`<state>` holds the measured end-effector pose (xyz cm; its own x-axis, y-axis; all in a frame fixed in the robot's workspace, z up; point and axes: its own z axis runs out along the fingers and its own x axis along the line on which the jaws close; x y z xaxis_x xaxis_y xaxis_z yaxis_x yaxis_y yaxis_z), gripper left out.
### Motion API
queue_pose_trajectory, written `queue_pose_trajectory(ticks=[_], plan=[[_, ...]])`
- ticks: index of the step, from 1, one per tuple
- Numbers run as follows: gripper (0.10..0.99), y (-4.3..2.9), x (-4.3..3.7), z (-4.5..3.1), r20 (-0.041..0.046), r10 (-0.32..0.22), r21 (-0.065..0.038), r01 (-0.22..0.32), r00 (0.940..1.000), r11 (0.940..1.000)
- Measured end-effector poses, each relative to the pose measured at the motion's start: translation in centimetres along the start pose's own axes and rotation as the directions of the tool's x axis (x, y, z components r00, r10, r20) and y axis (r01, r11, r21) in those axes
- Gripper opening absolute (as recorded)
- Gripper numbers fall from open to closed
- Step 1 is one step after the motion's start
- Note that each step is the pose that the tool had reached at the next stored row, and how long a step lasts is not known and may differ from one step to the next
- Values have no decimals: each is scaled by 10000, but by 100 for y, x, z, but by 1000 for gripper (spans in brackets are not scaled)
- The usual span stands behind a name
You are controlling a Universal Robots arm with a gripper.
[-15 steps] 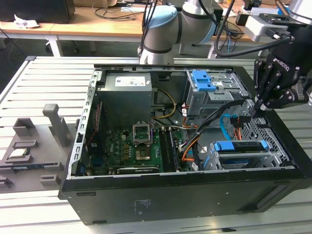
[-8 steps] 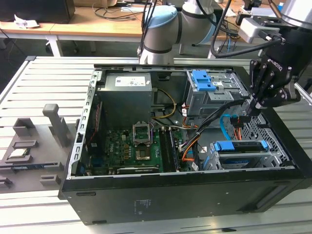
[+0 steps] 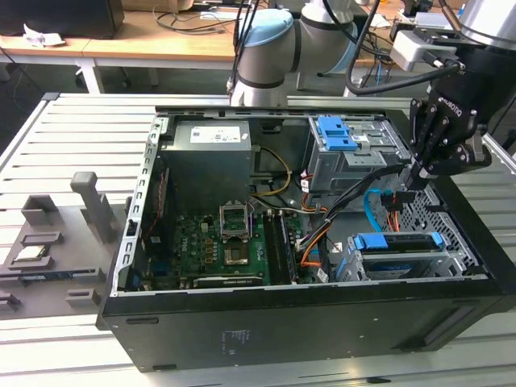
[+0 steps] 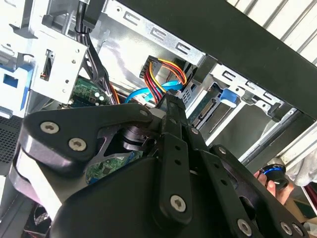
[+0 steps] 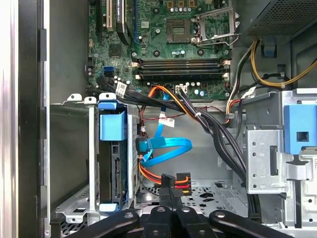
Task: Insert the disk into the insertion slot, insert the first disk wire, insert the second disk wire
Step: 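Insert the first disk wire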
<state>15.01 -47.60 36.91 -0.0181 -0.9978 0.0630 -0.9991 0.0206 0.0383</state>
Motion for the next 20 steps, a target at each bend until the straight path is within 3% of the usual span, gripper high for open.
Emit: queue_pose_trajectory(ticks=[1,3,4,6,12,20], plan=[[114,0,0,1,0,0,0,0,10000,10000],[235,0,0,1,0,-1,0,1,10000,10000],[235,0,0,2,0,0,0,0,10000,10000],[361,0,0,3,0,0,0,0,10000,10000],[361,3,-7,53,-7,-1,0,1,10000,10000],[361,-2,-16,195,-11,0,1,0,10000,10000]])
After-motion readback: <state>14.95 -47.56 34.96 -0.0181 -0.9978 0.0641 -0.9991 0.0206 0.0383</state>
